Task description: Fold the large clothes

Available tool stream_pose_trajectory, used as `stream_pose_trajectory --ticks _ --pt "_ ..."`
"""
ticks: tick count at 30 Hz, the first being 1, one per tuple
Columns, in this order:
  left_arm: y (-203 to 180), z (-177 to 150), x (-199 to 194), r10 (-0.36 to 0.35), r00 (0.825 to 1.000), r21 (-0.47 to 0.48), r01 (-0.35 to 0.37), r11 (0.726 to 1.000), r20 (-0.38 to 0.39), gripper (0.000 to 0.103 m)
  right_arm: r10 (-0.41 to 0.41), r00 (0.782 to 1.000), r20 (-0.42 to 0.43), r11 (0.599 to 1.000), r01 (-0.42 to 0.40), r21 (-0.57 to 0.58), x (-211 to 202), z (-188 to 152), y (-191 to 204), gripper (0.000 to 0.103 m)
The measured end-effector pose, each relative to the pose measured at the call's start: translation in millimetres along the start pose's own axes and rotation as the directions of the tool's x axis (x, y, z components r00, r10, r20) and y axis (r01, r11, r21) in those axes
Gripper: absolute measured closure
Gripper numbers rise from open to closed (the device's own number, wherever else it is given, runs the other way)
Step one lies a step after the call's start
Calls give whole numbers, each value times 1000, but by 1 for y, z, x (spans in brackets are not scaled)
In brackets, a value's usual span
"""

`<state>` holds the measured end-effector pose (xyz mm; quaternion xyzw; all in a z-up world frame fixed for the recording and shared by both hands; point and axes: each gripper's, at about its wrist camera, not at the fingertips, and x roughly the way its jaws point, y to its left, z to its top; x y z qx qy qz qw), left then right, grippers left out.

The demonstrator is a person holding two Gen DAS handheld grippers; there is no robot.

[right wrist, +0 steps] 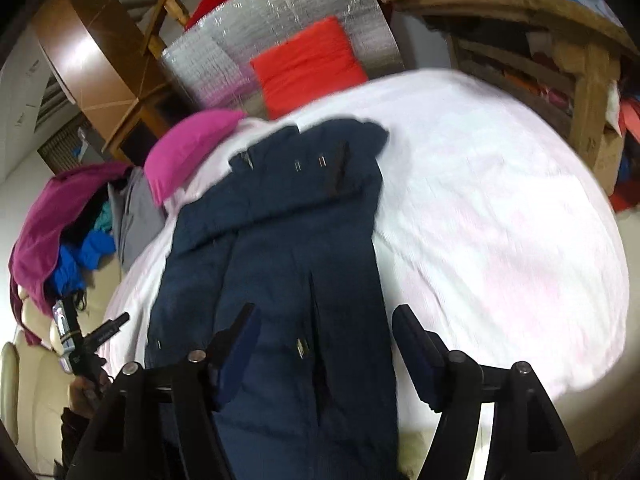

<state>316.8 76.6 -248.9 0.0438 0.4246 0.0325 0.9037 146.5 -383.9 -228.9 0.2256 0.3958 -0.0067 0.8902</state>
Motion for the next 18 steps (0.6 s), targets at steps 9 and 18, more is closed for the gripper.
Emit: stream_pose_trajectory --ticks 9,18 --pt "11 -57 -28 51 999 100 -49 994 -17 28 -11 993 -115 995 22 92 16 -50 -40 31" --pt "-15 -78 -45 -62 994 190 77 979 -87 28 41 980 -195 989 -13 147 23 -90 -56 31"
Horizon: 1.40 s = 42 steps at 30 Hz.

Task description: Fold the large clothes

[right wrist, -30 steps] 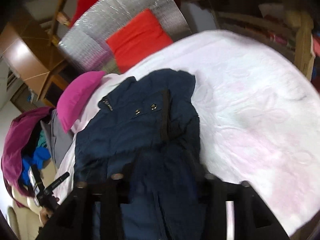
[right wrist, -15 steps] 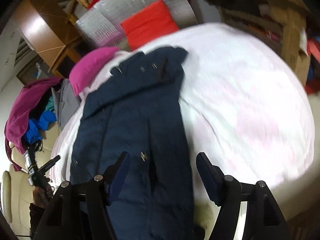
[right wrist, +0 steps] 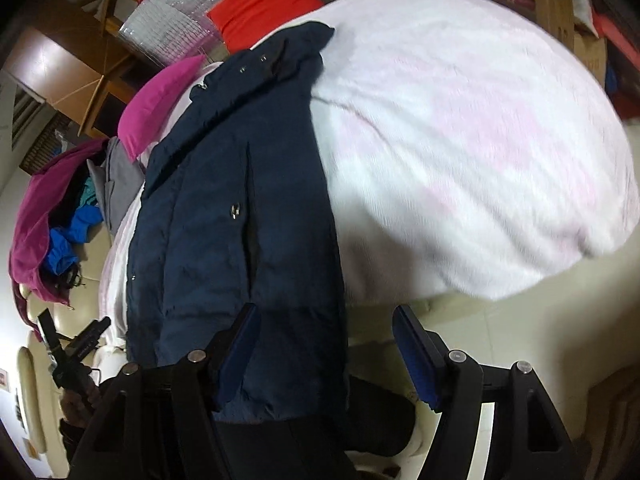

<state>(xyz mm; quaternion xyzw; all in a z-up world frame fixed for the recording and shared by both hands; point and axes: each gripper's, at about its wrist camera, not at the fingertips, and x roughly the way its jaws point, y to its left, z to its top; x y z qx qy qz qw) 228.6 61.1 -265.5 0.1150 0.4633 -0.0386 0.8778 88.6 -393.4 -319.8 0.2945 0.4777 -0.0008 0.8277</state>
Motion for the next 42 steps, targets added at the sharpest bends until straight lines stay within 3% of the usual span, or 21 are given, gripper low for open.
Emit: stream_pose_trajectory --ticks 5,9,10,11,14,17,21,26,29,32,33,35,37,39,42 --pt "12 0 7 -27 995 -72 20 997 -97 28 74 996 -49 996 -71 46 19 -13 -7 31" --pt "23 -3 23 -28 977 -145 -3 989 -213 28 142 989 -38 987 -138 86 30 -18 -6 33" --pt "26 -4 25 -46 974 -164 9 986 -223 28 167 985 -42 982 -162 93 31 -19 -5 37" --pt "30 -4 29 -73 968 -188 28 982 -241 28 197 979 -46 977 -193 91 33 -20 -1 52" --pt "35 -8 44 -132 943 -246 57 968 -304 28 189 982 -10 981 -189 40 25 -20 10 67" --pt "36 -16 58 -237 912 -322 125 938 -336 28 220 975 11 975 -220 31 20 -17 14 67" --pt "35 -28 72 -335 868 -383 188 904 -366 28 199 980 -24 979 -197 61 29 -16 10 65" --pt "40 -35 82 -406 837 -446 225 867 -367 29 201 979 -36 977 -198 82 38 -13 9 62" --pt "35 -34 78 -422 838 -425 262 866 -345 48 197 980 -34 978 -194 82 42 -11 10 61" --pt "31 -32 75 -436 838 -404 293 866 -327 66 169 985 -14 985 -169 41 36 -11 18 76" --pt "31 -31 75 -443 837 -404 301 863 -322 67 168 986 -2 986 -168 24 32 -11 21 78" --pt "31 -30 74 -440 838 -399 301 866 -323 67 182 983 29 983 -182 -8 20 -8 27 78" --pt "32 -31 78 -432 836 -399 288 871 -339 60 188 982 33 982 -187 -27 15 -4 31 78" --pt "34 -33 83 -407 836 -407 248 879 -368 36 162 987 -1 987 -162 -22 19 -1 30 77" --pt "35 -34 86 -420 830 -419 256 871 -367 35 149 988 -45 989 -148 16 28 -3 23 73"
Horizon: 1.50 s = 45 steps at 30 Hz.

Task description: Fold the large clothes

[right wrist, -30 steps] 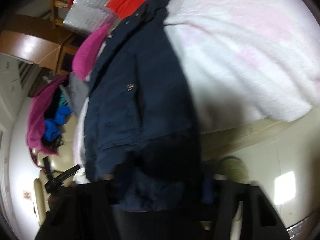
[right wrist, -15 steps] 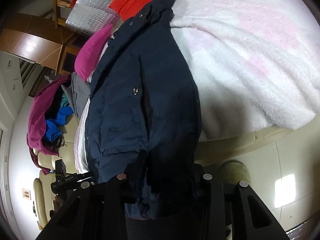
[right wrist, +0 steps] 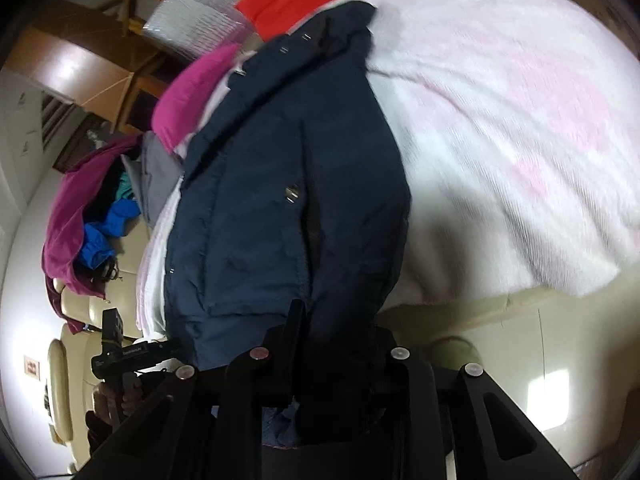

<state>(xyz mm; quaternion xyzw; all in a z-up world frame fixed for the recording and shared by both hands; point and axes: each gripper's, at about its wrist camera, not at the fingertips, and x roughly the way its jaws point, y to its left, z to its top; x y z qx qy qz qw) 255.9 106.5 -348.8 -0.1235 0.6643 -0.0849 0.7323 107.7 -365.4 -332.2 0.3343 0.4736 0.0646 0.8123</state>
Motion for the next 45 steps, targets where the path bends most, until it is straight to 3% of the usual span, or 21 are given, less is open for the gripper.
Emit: stream_pose_trajectory --ticks 3,4,5,8,12,16,22,29,32,39,45 --pt "-4 -4 0 -18 1000 20 18 1000 15 38 33 999 -12 998 -33 49 5 0 -10 72" --pt "-8 -5 0 -21 1000 40 20 999 20 46 38 999 -23 998 -36 57 7 0 -12 72" --pt "-12 -7 -1 -30 999 65 29 997 19 65 36 999 -27 998 -35 61 8 0 -12 72" --pt "-20 -13 -8 -39 998 97 35 995 40 84 31 999 7 999 -31 11 2 -1 -3 79" --pt "-30 -15 -37 -125 988 129 114 985 85 88 43 996 80 997 -37 -65 -20 8 21 85" --pt "-42 -1 -80 -218 962 161 192 968 163 89 83 982 171 990 -61 -130 -47 33 51 88" --pt "-53 62 -134 -294 911 198 244 949 288 89 119 957 263 983 -77 -166 -67 98 80 90" --pt "-82 181 -151 -250 882 196 185 963 399 97 110 934 340 981 -48 -185 -47 204 119 91" --pt "-75 238 -157 -214 869 175 150 973 445 101 86 925 371 983 -19 -182 -23 258 132 91" --pt "-98 354 -120 -132 868 96 97 991 478 102 1 925 381 996 34 -85 62 369 128 91" --pt "-112 428 -62 -48 879 54 25 998 475 102 -82 922 378 996 67 50 125 422 88 91"
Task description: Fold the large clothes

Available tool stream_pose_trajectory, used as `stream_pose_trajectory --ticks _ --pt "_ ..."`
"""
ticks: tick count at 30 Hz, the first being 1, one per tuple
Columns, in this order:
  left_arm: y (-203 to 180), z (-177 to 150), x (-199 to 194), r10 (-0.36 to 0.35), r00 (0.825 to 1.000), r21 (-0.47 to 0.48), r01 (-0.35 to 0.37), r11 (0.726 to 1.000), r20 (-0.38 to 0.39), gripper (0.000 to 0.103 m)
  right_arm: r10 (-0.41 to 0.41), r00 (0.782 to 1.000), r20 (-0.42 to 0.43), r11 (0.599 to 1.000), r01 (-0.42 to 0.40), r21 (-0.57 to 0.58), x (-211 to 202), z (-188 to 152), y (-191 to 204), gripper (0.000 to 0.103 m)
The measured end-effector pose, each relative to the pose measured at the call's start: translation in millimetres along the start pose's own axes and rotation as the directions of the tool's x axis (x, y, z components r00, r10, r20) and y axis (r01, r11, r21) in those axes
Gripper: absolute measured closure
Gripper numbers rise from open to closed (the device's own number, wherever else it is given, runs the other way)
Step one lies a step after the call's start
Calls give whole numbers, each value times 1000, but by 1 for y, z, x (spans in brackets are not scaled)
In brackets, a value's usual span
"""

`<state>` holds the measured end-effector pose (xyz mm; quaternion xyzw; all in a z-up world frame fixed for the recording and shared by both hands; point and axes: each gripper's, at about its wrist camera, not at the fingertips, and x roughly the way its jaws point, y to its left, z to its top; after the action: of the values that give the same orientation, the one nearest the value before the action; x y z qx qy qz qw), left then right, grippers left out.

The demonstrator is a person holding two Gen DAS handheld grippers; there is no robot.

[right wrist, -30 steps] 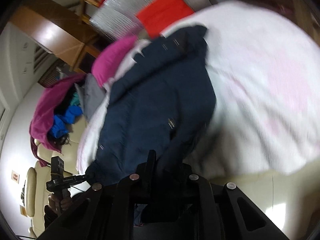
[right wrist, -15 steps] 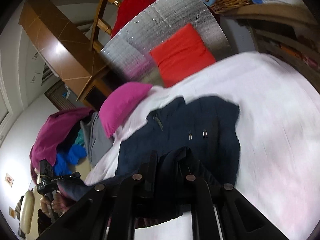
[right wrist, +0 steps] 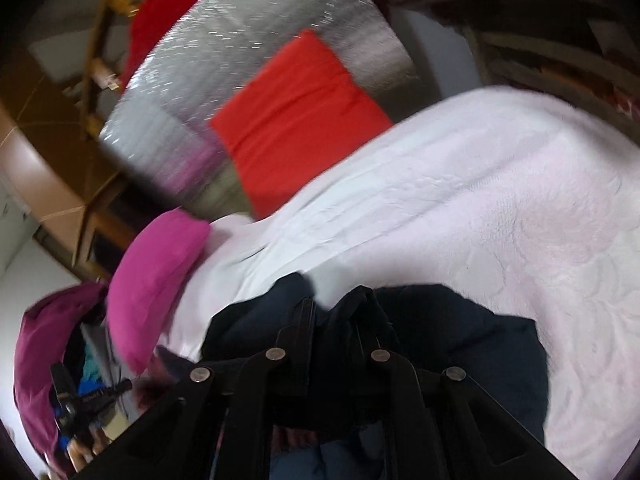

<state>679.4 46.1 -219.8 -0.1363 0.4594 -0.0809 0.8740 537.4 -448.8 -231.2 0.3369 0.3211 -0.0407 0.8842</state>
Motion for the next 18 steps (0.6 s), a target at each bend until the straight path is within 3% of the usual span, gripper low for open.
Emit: stream_pose_trajectory --ticks 5,7,10,11,12,14,16,18 --pt "-9 3 35 -6 1000 -14 6 1000 4 102 -21 996 87 990 9 139 17 15 -39 92" --pt "-14 -5 41 -18 1000 -7 18 1000 -6 102 -17 997 72 981 3 194 25 20 -52 90" --pt "-19 -21 39 -6 1000 -2 6 1000 -23 102 66 997 -26 952 -55 301 40 27 -71 75" --pt "-21 -30 31 -10 1000 1 10 1000 -8 102 105 994 -29 944 -90 318 40 28 -74 64" --pt "-23 -36 26 -11 1000 5 11 1000 0 101 140 990 -26 937 -124 326 36 29 -76 45" --pt "-26 -55 15 -3 1000 31 3 1000 7 98 179 984 7 932 -172 318 22 28 -76 23" --pt "-26 -71 6 32 999 38 -32 999 15 97 197 979 46 939 -202 278 1 24 -75 22" --pt "-23 -90 -8 54 998 32 -55 998 35 97 177 984 25 959 -178 222 -27 16 -74 22"
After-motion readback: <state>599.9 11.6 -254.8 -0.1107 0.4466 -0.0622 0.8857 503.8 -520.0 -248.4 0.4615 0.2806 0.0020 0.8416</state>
